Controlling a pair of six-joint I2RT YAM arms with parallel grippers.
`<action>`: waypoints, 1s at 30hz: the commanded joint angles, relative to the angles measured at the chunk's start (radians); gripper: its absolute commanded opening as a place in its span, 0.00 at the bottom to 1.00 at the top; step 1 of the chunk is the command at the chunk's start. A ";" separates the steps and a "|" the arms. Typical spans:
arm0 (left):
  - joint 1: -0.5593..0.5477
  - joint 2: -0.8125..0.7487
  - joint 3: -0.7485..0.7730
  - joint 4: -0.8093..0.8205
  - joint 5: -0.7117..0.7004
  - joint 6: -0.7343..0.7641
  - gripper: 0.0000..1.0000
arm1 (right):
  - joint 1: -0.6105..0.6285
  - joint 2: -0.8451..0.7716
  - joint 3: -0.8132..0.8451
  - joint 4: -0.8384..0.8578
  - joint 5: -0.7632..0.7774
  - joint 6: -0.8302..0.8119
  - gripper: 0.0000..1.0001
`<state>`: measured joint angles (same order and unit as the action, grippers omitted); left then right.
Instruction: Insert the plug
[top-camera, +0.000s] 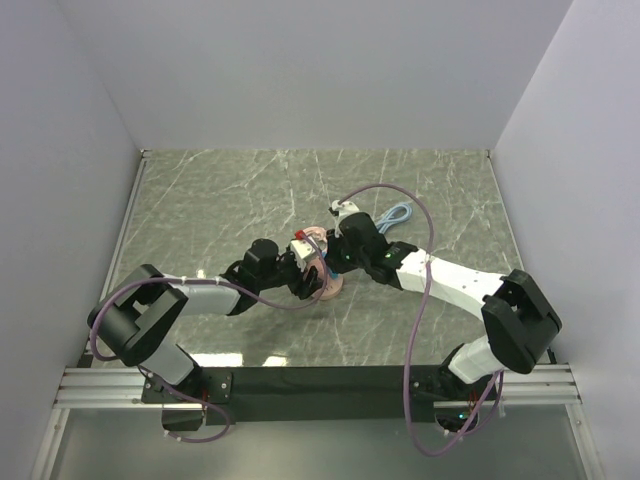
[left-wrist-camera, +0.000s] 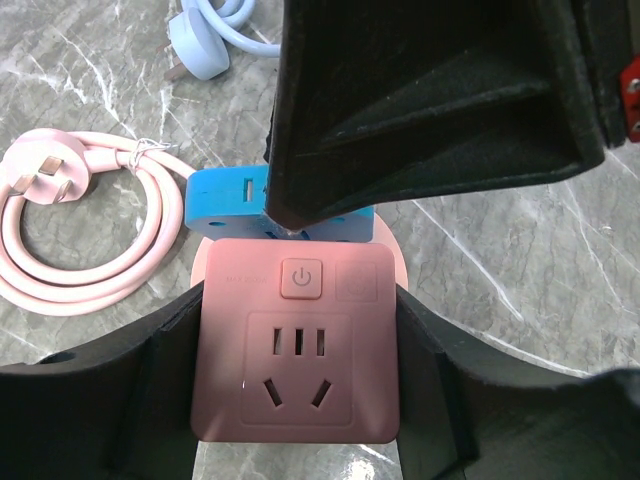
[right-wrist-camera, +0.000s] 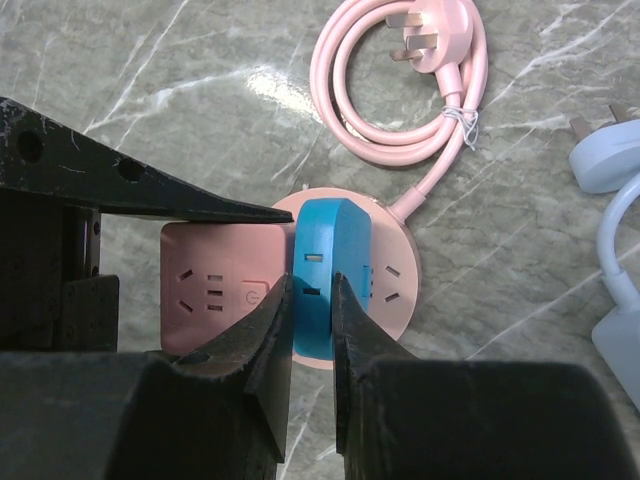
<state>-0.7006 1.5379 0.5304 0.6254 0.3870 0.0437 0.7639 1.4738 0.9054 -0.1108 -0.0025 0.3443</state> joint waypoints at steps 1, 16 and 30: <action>-0.005 0.018 0.010 -0.020 0.000 -0.021 0.01 | 0.026 0.028 -0.008 -0.122 0.001 0.045 0.00; -0.005 -0.005 -0.041 0.026 -0.033 -0.038 0.01 | 0.026 0.049 -0.056 -0.155 0.045 0.108 0.00; -0.005 -0.016 -0.047 0.025 -0.050 -0.073 0.01 | 0.026 0.056 -0.095 -0.171 0.059 0.128 0.00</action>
<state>-0.7033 1.5406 0.5095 0.6758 0.3603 0.0139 0.7746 1.4738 0.8875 -0.0971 0.0711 0.4511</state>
